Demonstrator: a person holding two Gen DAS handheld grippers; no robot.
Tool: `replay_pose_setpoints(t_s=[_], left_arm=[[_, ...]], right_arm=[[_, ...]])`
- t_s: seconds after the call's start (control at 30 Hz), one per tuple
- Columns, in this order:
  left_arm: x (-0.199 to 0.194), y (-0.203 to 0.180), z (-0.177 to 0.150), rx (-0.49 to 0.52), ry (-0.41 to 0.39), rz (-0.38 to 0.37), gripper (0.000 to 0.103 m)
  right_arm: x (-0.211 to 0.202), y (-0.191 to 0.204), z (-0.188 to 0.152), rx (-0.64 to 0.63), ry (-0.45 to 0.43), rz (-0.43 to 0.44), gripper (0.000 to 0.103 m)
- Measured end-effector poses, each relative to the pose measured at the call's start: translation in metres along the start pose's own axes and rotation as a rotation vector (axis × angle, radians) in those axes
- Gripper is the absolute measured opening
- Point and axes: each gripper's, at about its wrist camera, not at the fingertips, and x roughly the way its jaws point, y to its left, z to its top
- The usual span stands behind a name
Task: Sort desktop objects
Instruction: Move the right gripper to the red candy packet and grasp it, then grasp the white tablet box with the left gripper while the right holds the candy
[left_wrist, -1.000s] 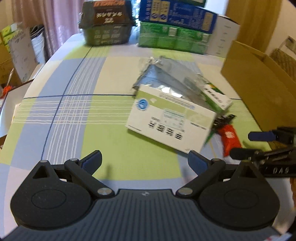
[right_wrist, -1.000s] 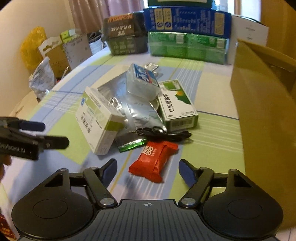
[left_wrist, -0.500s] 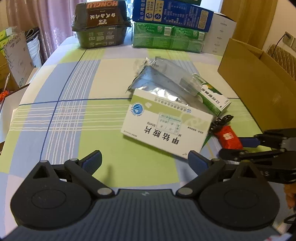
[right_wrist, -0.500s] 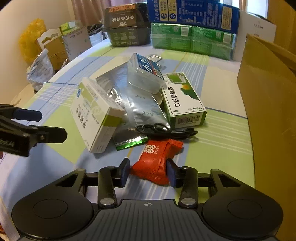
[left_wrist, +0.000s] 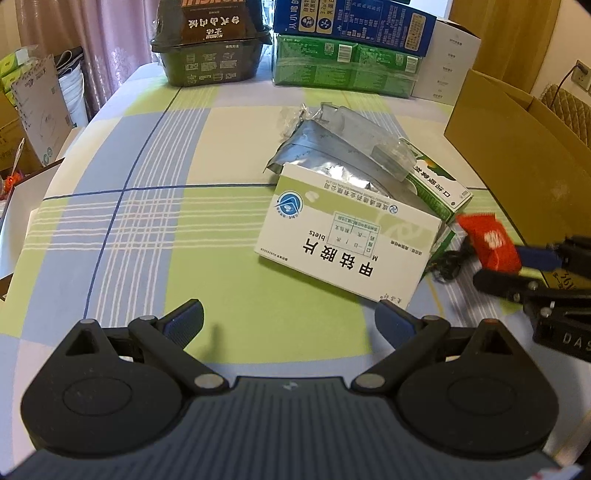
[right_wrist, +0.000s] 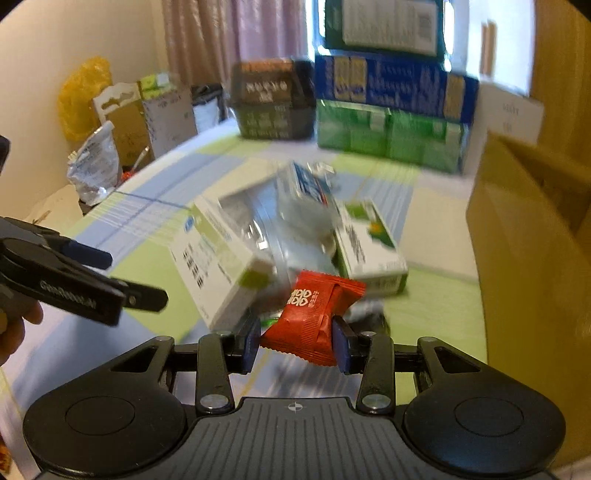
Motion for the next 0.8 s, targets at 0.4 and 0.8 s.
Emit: replay_pose_setpoints(t_s=[0.4, 0.8], left_arm=[[-0.004, 0.013, 0.003, -0.085, -0.017, -0.028, 0.097], [0.011, -0.01, 0.007, -0.111, -0.026, -0.1, 0.097]], right_arm=[[0.025, 0.036, -0.004, -0.27, 0.051, 0.11, 0.037], [0.02, 0.021, -0.017, -0.167, 0.117, 0.062, 0.037]])
